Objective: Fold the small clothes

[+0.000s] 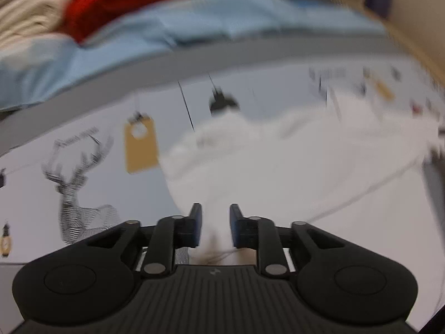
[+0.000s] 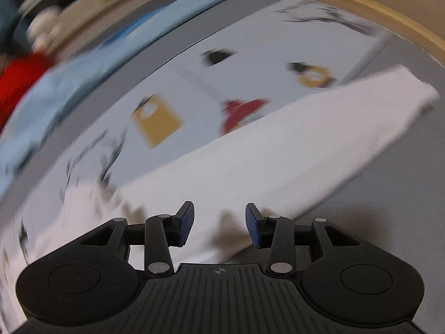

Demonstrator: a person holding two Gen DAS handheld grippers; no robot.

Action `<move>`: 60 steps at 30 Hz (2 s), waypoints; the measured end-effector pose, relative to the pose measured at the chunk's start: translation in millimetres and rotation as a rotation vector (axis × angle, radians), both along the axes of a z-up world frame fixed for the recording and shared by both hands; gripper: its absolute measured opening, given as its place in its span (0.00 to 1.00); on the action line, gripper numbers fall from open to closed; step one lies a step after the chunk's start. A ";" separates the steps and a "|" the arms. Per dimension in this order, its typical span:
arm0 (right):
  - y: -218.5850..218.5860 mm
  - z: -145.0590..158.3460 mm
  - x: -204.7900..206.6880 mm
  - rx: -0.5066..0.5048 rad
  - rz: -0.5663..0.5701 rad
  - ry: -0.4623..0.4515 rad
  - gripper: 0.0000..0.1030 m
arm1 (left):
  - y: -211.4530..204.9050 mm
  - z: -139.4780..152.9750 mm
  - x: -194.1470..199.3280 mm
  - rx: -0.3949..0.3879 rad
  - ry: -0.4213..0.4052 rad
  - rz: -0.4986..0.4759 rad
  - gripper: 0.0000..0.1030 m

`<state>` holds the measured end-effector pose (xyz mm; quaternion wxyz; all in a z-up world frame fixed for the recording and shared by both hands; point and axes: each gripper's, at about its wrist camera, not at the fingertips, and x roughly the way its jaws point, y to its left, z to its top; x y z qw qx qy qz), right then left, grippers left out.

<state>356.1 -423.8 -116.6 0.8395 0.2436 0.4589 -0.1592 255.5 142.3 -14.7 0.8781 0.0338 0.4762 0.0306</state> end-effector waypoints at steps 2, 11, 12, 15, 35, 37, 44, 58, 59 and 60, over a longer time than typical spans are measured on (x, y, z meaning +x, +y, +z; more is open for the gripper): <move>-29.1 1.1 -13.1 0.010 -0.095 -0.020 0.43 | -4.1 25.7 -21.0 0.003 -0.076 0.030 0.27; -176.7 -23.5 -74.0 0.035 -0.523 -0.138 0.44 | -23.8 1.6 -66.9 0.100 -0.095 0.098 0.33; -191.1 -29.0 -80.0 0.059 -0.565 -0.152 0.45 | -22.7 2.5 -62.9 0.075 -0.116 0.103 0.33; -226.2 -45.3 -94.4 0.153 -0.679 -0.227 0.47 | -20.1 -2.5 -52.9 0.076 -0.122 0.101 0.33; -204.3 16.4 -43.2 0.039 -0.575 -0.452 0.05 | -3.3 -9.9 -35.1 0.046 -0.083 0.141 0.33; -169.3 47.3 -29.8 -0.035 -0.460 -0.512 0.05 | 0.3 -8.3 -37.0 0.026 -0.082 0.150 0.33; 24.8 121.4 4.7 -0.169 0.085 -0.689 0.05 | 13.6 -3.5 -50.6 -0.007 -0.082 0.155 0.33; 238.3 89.3 6.9 0.167 0.669 -0.285 0.38 | 36.0 1.5 -57.7 -0.132 -0.064 0.195 0.33; 217.3 93.8 10.2 0.165 0.601 -0.275 0.40 | 36.1 1.5 -56.0 -0.137 -0.064 0.195 0.33; 200.3 97.2 7.3 0.155 0.534 -0.268 0.42 | 36.8 0.8 -53.2 -0.147 -0.064 0.196 0.33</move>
